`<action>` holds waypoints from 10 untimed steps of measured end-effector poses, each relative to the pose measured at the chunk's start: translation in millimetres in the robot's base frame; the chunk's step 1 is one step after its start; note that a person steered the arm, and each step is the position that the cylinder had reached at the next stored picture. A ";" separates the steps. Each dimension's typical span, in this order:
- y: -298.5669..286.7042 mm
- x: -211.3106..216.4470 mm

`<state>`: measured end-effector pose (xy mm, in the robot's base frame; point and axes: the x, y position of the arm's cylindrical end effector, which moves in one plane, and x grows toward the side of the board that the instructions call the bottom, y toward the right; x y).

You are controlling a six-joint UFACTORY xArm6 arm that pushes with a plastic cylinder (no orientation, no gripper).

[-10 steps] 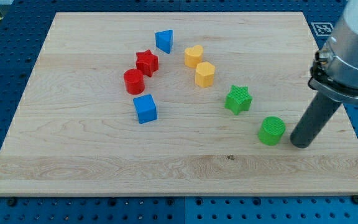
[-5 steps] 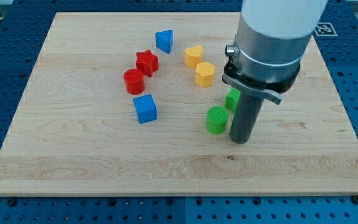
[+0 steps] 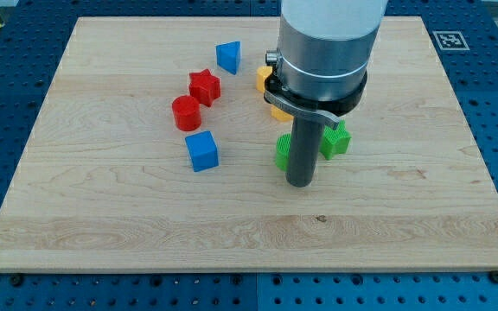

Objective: Slide green circle closer to yellow hexagon

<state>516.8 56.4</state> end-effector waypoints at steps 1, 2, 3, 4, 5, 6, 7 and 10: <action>0.3 1.3; 0.6 2.8; 0.1 0.5; 0.1 -4.5; 0.1 -14.5; 0.1 -25.5; -1.2 -33.6; -25.6 -71.8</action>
<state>445.1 30.9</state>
